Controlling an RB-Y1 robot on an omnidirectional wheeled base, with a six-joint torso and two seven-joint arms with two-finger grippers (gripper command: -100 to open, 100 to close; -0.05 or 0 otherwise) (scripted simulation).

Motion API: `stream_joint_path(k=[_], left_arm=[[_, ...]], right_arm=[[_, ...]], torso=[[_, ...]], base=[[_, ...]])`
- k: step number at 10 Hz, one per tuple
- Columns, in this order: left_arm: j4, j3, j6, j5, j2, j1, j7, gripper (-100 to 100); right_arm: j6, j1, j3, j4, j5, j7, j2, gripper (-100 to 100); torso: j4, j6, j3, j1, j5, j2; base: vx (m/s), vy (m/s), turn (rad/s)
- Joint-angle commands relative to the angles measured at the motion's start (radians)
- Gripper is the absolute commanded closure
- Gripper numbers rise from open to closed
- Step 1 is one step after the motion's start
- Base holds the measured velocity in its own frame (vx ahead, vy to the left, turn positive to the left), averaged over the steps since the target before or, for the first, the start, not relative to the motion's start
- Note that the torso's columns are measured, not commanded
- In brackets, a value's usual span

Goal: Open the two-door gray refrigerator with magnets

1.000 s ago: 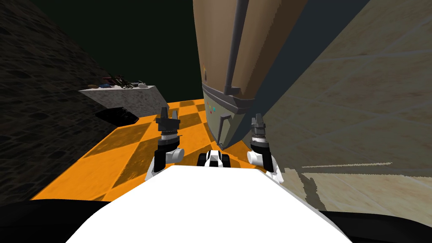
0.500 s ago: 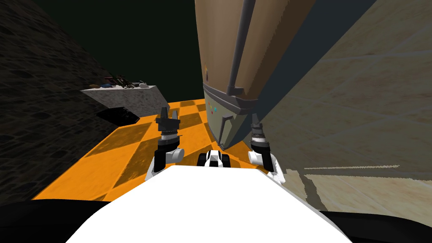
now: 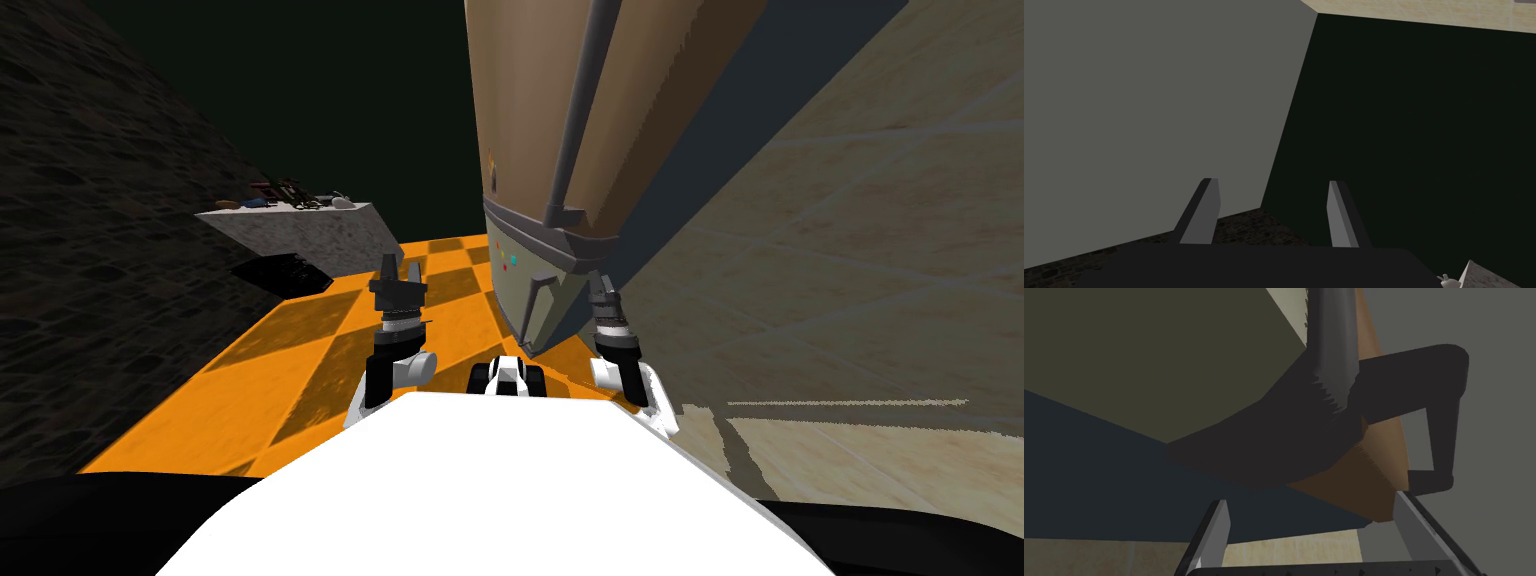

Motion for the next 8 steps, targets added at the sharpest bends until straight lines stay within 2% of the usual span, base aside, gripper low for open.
stream_joint_path(k=[1, 4, 5, 6, 7, 8], left_arm=[[0.000, 0.000, 0.000, 0.000, 0.000, 0.000, 0.000, 0], [0.000, 0.000, 0.000, 0.000, 0.000, 0.000, 0.000, 0], [0.000, 0.000, 0.000, 0.000, 0.000, 0.000, 0.000, 0], [0.000, 0.000, 0.000, 0.000, 0.000, 0.000, 0.000, 0], [0.000, 0.000, 0.000, 0.000, 0.000, 0.000, 0.000, 0], [0.000, 0.000, 0.000, 0.000, 0.000, 0.000, 0.000, 0]], right_arm=[[-0.002, -0.004, -0.005, -0.001, 0.040, 0.055, -0.005, -100], [-0.007, -0.009, -0.012, -0.002, 0.113, 0.141, -0.012, -100], [-0.007, -0.009, -0.012, -0.002, 0.113, 0.146, -0.012, -100], [-0.009, -0.012, -0.016, -0.001, 0.150, 0.186, -0.015, -100], [-0.009, -0.012, -0.016, -0.001, 0.150, 0.193, -0.015, -100], [-0.011, -0.014, -0.019, 0.000, 0.188, 0.233, -0.020, -100]], torso=[[0.000, 0.000, 0.000, 0.001, 0.000, 0.000], [0.000, 0.000, 0.000, 0.000, 0.000, 0.000], [0.000, 0.000, 0.000, 0.001, 0.000, 0.000], [0.000, 0.000, 0.000, 0.001, 0.000, 0.000], [0.000, 0.000, 0.000, 0.001, 0.000, 0.000], [0.000, 0.000, 0.000, 0.000, 0.000, 0.000]], base=[[0.010, 0.024, 0.006], [0.015, 0.023, 0.011], [0.009, 0.023, 0.006], [0.012, 0.027, 0.013], [0.014, 0.024, 0.005], [0.015, 0.028, 0.012]])
